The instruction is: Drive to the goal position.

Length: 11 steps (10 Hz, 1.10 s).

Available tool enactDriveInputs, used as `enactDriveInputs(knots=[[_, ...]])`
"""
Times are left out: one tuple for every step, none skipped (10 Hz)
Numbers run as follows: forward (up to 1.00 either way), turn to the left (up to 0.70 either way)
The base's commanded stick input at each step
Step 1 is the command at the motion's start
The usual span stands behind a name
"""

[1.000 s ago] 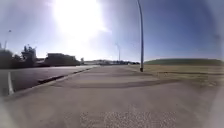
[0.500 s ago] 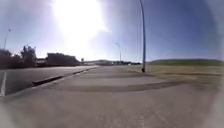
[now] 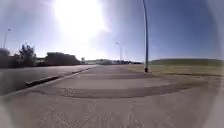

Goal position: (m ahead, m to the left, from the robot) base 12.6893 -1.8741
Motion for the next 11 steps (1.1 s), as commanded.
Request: enactDriveInputs(knots=[[1.0, 0.01], [1.0, 0.01], [1.0, 0.01], [1.0, 0.01], [1.0, 0.01], [1.0, 0.01], [1.0, 0.01], [1.0, 0.01], [1.0, 0.01], [1.0, 0.01], [1.0, 0.01]])
